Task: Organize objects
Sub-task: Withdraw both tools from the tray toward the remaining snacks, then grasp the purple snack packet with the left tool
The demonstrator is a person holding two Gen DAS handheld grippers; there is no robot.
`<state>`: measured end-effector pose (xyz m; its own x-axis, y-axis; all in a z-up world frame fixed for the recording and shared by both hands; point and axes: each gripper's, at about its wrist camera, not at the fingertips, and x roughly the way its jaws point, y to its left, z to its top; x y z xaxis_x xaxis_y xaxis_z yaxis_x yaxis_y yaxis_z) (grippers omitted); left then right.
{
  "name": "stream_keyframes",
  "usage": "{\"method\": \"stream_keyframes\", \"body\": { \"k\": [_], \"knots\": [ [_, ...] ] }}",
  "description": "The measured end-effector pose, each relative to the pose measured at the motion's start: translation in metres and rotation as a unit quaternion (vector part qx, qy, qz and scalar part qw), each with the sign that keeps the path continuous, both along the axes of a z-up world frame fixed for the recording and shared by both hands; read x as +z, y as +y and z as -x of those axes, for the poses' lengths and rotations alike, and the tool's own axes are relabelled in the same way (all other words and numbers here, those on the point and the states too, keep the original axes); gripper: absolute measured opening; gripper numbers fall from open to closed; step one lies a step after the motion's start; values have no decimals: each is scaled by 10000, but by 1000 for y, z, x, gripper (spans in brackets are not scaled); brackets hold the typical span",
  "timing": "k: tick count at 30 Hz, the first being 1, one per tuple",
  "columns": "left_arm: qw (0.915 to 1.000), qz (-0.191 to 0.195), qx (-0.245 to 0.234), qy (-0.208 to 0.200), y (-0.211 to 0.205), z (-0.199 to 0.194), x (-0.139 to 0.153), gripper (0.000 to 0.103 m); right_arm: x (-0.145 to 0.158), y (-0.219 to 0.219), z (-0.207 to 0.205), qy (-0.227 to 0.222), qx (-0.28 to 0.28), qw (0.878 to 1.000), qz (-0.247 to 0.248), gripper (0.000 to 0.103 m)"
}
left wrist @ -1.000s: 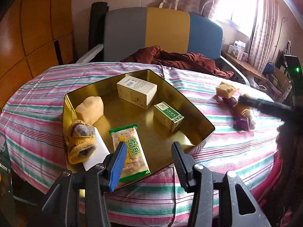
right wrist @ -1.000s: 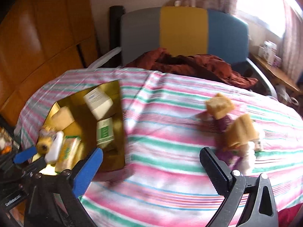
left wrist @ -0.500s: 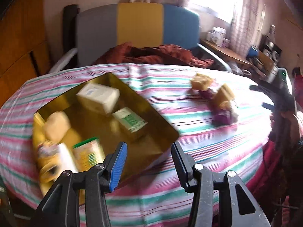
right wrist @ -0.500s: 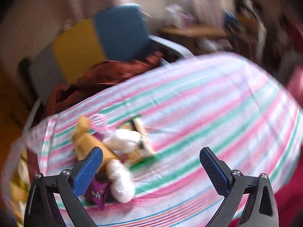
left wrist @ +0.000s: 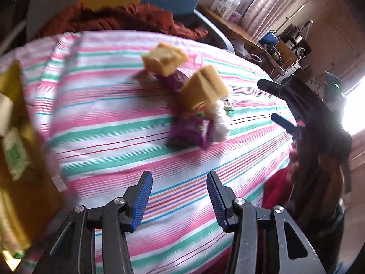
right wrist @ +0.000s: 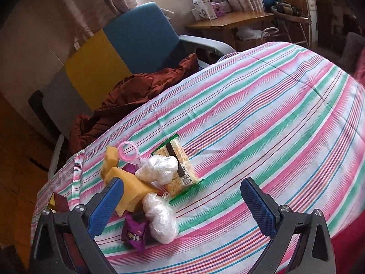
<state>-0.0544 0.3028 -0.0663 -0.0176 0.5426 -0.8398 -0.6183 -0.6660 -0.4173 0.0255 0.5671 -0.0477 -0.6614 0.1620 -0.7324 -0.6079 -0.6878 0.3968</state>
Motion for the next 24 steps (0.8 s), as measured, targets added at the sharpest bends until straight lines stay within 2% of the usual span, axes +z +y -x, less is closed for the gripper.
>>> {"method": "stream_keyframes", "body": {
  "k": [3, 5, 7, 12, 15, 17, 21, 23, 24],
  "knots": [
    [9981, -72, 201, -581, 19, 11, -13, 49, 1, -1, 1, 47, 69, 10000, 7, 103],
    [9938, -118, 435, -1016, 31, 17, -24, 49, 2, -2, 1, 79, 102, 9999, -15, 103],
    [9899, -183, 598, -1269, 39, 21, -31, 49, 3, -2, 0, 115, 106, 9999, -9, 103],
    [9826, -199, 1188, -1414, 56, 31, -43, 50, 4, 3, -3, 236, 42, 9996, 123, 103],
    [9824, -21, 1430, -1204, 63, 37, -46, 51, 3, 6, -4, 275, 30, 9994, 225, 103],
    [9835, 60, 1422, -1119, 70, 38, -48, 51, 2, 7, -3, 281, 43, 9993, 255, 103],
    [9917, 241, 1064, -677, 80, 34, -50, 50, 1, 8, -3, 273, 38, 9992, 277, 103],
    [9964, 368, 688, -336, 84, 30, -49, 47, 0, 9, -4, 276, 19, 9991, 323, 103],
    [9975, 459, 514, -123, 84, 26, -47, 39, 0, 10, -4, 271, 13, 9991, 331, 103]
  ]
}}
